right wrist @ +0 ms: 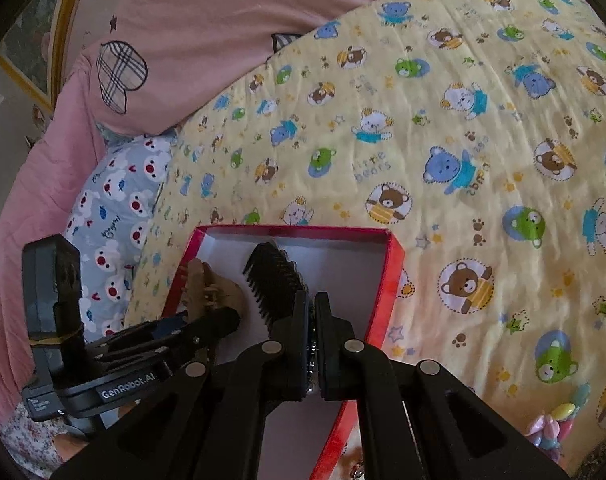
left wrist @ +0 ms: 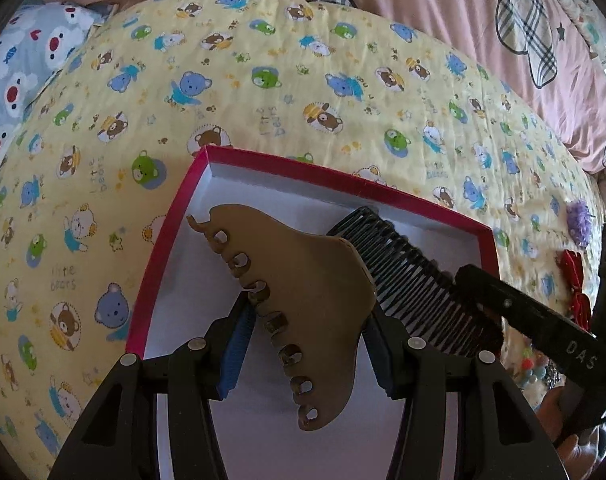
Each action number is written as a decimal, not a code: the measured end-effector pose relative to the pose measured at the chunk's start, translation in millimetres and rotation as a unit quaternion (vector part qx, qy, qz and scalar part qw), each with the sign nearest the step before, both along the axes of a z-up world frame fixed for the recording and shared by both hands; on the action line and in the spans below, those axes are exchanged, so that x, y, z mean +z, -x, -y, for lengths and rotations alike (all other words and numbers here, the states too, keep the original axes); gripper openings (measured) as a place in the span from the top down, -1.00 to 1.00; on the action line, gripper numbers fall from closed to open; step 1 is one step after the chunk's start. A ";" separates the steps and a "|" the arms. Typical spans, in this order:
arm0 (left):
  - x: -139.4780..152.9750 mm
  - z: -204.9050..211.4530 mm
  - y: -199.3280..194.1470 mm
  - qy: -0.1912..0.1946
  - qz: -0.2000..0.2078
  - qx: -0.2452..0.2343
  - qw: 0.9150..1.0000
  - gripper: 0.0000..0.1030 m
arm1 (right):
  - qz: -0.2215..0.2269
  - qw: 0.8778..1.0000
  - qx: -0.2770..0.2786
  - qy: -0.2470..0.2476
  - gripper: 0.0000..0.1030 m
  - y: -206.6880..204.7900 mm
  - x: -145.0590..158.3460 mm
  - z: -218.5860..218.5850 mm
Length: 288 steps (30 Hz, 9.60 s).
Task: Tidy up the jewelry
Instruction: 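Carry the claw clip and comb into the white box and open both tools, then grasp the red bow with the left tool while the right tool grasps the green hair tie, then carry the red bow and green hair tie into the box and release both, then grasp the black scrunchie with the left tool while the right tool grasps the purple flower clip, then carry the scrunchie and purple flower clip into the box and release both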
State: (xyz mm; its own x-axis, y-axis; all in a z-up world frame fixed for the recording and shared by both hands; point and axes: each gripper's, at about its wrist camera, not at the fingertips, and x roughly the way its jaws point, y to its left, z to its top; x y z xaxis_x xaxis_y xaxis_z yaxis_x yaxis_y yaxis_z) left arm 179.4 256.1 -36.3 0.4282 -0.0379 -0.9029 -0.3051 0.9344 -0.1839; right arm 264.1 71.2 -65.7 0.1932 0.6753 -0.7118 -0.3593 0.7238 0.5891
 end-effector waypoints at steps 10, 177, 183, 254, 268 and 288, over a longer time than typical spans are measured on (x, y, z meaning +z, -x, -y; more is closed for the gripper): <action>0.3 -0.4 1.5 0.002 -0.006 0.000 1.000 -0.04 | 0.003 1.000 0.019 0.014 0.66 2.3 2.9 -9.3; 21.3 -55.5 116.7 0.147 0.055 0.075 0.985 0.78 | 0.013 0.994 0.077 0.081 0.50 73.6 10.1 -27.7; 20.9 -54.0 117.4 0.137 0.050 0.078 0.986 0.57 | 0.013 0.994 0.077 0.078 0.48 73.6 10.1 -28.9; 69.3 201.8 46.8 0.087 0.030 -0.166 0.982 -0.43 | 0.022 0.980 -0.170 0.101 0.06 26.3 48.5 286.3; 12.6 224.6 -9.6 0.069 -0.009 -0.163 0.984 0.83 | 0.034 0.969 -0.217 0.112 -0.20 -101.5 20.3 298.1; 65.3 165.0 70.5 0.124 0.060 -0.111 0.984 0.87 | 0.036 0.987 -0.147 0.055 0.76 23.9 56.0 266.7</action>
State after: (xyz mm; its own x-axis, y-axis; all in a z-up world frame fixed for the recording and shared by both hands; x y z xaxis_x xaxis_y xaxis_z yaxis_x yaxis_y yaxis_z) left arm 108.9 91.1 29.1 0.4879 -0.3559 -0.7971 -0.0598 0.8973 -0.4373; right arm 240.3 -195.5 -9.7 0.4217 0.5023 -0.7549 -0.1625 0.8610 0.4820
